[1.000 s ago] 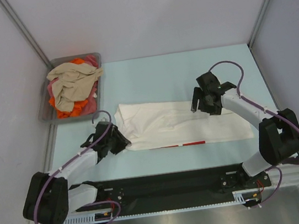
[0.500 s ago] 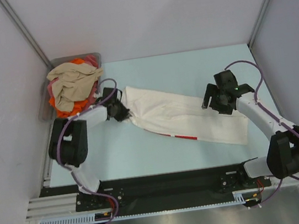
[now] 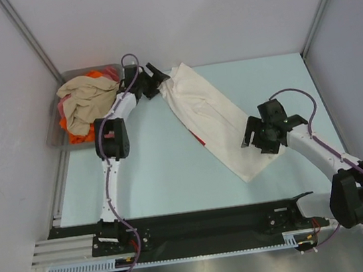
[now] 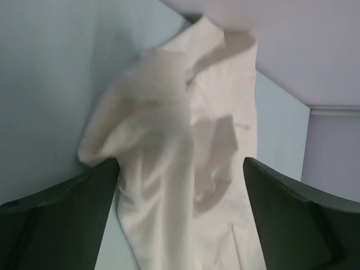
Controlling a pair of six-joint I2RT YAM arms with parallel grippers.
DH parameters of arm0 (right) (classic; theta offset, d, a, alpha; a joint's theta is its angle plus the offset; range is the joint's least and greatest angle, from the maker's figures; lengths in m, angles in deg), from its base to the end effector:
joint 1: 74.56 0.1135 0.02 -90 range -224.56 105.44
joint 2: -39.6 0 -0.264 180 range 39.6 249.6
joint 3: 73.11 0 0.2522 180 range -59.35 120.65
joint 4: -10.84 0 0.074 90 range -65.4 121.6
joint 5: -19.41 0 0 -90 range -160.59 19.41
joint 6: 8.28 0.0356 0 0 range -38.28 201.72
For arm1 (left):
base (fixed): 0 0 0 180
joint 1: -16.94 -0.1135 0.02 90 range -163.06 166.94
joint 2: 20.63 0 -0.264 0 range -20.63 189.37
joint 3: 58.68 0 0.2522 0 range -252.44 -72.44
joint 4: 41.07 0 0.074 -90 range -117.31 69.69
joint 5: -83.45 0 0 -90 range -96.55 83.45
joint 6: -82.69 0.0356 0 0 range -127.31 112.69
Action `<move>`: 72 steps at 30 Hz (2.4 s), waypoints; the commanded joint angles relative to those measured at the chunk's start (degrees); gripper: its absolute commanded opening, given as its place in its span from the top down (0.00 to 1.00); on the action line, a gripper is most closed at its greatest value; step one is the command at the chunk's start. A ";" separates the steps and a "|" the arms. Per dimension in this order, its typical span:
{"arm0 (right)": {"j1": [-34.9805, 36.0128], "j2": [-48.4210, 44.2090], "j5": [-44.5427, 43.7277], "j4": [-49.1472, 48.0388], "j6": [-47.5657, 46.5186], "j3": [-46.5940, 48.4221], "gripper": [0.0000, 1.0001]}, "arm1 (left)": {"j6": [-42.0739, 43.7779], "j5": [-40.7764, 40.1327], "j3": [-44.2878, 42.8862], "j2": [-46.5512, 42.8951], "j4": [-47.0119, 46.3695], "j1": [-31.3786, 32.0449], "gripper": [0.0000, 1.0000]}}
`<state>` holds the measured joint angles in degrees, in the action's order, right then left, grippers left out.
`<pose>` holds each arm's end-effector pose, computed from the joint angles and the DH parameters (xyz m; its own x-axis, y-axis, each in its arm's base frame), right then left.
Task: Fold and stack the t-shirts
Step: Fold the tshirt
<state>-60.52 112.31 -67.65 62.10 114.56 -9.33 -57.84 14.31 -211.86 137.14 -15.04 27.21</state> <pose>0.2374 0.0612 0.2314 -0.8520 0.3452 -0.3935 0.2321 0.9230 0.3070 0.5961 -0.1209 0.1386 -0.6800 -0.6099 -0.4070 -0.0893 0.6199 -0.7796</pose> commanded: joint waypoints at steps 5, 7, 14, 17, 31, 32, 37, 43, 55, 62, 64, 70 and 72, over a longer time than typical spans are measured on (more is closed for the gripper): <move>5.63 -8.01 -2.85 1.44 8.11 -7.56 0.19 | 8.76 -0.56 29.02 -28.81 -3.33 -2.43 0.00; 7.48 -8.46 -4.95 1.18 10.56 -9.76 0.20 | 10.61 -1.61 29.20 -31.29 2.37 -2.88 0.00; 13.99 -6.27 -7.15 -2.43 14.88 -14.25 0.25 | 15.80 -6.01 41.84 -48.42 8.55 -3.49 0.00; 16.10 -4.51 -7.60 -4.09 16.28 -15.83 0.27 | 16.24 -4.79 47.12 -54.40 9.87 -4.19 0.00; 21.63 3.93 -7.51 -10.95 19.70 -15.58 1.00 | 21.42 -2.23 63.82 -74.97 14.70 -4.72 0.00; 24.77 3.85 -7.34 -10.87 20.85 -14.87 1.00 | 21.78 -2.23 64.35 -75.85 15.41 -4.72 0.00; 38.49 8.93 -7.68 -10.25 28.85 -6.10 1.00 | 24.06 -5.46 69.62 -82.96 18.39 -4.72 0.00; 50.72 22.98 -10.94 -1.64 31.06 11.49 1.00 | 24.77 -5.75 76.12 -90.08 23.14 -4.72 0.00; 52.23 16.87 -16.64 8.03 23.51 16.79 0.05 | 21.88 -0.99 93.26 -99.14 21.65 -1.31 0.00; 43.54 1.23 -14.47 3.39 24.37 -1.19 0.15 | 17.04 -2.23 100.02 -101.43 18.94 8.27 0.05; 39.23 -4.14 -12.35 1.54 24.64 -5.44 0.17 | 15.03 -1.70 102.31 -102.14 17.18 9.68 0.09; 32.81 -14.33 -7.96 0.39 25.08 -15.82 0.21 | 10.63 1.02 109.53 -100.91 10.32 15.22 0.15; 32.10 -15.57 -7.16 -0.05 24.99 -18.10 0.23 | 9.66 0.76 110.85 -99.95 8.30 17.42 0.15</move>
<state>-27.32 99.37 -77.27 64.17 138.98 -25.61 -44.72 13.39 -102.22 36.47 -0.52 42.53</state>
